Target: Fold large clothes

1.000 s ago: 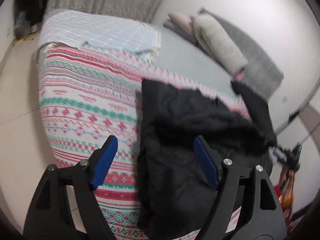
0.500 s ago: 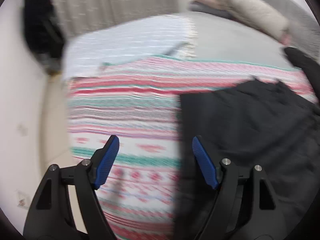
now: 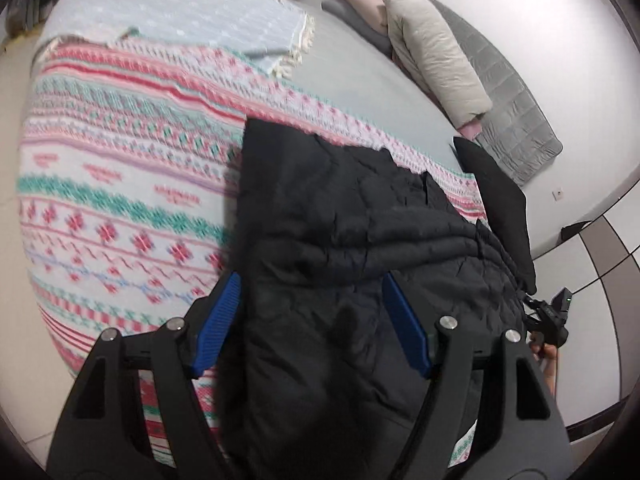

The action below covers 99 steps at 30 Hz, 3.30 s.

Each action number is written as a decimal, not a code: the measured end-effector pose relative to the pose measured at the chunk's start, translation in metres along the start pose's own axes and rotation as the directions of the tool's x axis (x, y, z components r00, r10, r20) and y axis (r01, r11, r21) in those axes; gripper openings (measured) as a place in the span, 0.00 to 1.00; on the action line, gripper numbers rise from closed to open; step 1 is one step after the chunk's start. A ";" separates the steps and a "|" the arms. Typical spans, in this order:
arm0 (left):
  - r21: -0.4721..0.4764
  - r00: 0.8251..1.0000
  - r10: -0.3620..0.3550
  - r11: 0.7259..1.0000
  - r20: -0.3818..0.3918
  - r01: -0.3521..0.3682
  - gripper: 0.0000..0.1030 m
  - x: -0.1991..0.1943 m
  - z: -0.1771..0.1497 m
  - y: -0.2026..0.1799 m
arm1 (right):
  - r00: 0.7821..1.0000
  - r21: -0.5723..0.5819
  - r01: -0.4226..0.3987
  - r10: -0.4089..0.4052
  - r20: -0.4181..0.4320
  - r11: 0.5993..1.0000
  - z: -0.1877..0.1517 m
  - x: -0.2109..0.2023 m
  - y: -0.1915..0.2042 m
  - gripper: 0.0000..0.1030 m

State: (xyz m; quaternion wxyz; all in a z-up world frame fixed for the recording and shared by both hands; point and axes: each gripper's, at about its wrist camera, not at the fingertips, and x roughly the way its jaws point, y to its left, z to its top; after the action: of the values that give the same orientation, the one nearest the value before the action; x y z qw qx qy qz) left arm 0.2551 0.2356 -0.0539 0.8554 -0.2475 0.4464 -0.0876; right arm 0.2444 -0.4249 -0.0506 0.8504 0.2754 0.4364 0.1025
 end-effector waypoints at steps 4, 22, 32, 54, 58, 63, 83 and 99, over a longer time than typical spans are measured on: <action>0.056 0.997 0.073 0.996 -0.017 -0.072 0.53 0.011 -0.009 -0.018 | 0.998 -0.094 0.056 -0.059 -0.024 0.994 -0.014 0.020 0.024 0.39; 0.191 0.934 0.152 0.956 0.324 -0.222 0.07 -0.044 0.042 -0.103 | 0.958 -0.233 0.178 -0.114 0.262 0.956 0.003 -0.033 0.083 0.08; 0.106 0.886 0.265 0.939 0.380 -0.326 0.07 0.018 0.116 -0.109 | 0.946 -0.167 0.227 -0.176 0.273 0.959 0.079 0.021 0.091 0.08; 0.197 0.830 0.340 0.866 0.442 -0.459 0.79 0.073 0.118 -0.146 | 0.911 -0.324 0.372 -0.275 0.307 0.870 0.094 0.083 0.165 0.63; 0.333 0.911 0.181 0.890 0.371 -0.312 0.79 0.095 0.099 -0.189 | 0.982 -0.454 0.169 -0.109 0.155 0.875 0.067 0.102 0.214 0.64; 0.411 0.928 0.289 0.835 0.237 -0.365 0.79 0.153 0.094 -0.183 | 0.992 -0.583 0.110 -0.124 0.017 0.805 0.035 0.154 0.240 0.64; 0.261 0.869 0.364 0.851 0.334 -0.456 0.79 0.046 0.089 -0.111 | 0.903 -0.413 0.430 -0.392 0.177 0.803 0.075 0.078 0.118 0.65; 0.216 0.923 0.352 0.900 0.156 -0.379 0.80 0.025 -0.010 -0.057 | 0.922 -0.335 0.381 -0.381 0.067 0.862 0.012 0.064 0.076 0.68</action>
State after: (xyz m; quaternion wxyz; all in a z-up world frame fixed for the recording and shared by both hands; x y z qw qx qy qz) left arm 0.2654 0.1738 -0.0483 0.9042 -0.0578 0.4218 0.0351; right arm 0.2977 -0.3402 -0.0466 0.8882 0.0322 0.4582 0.0068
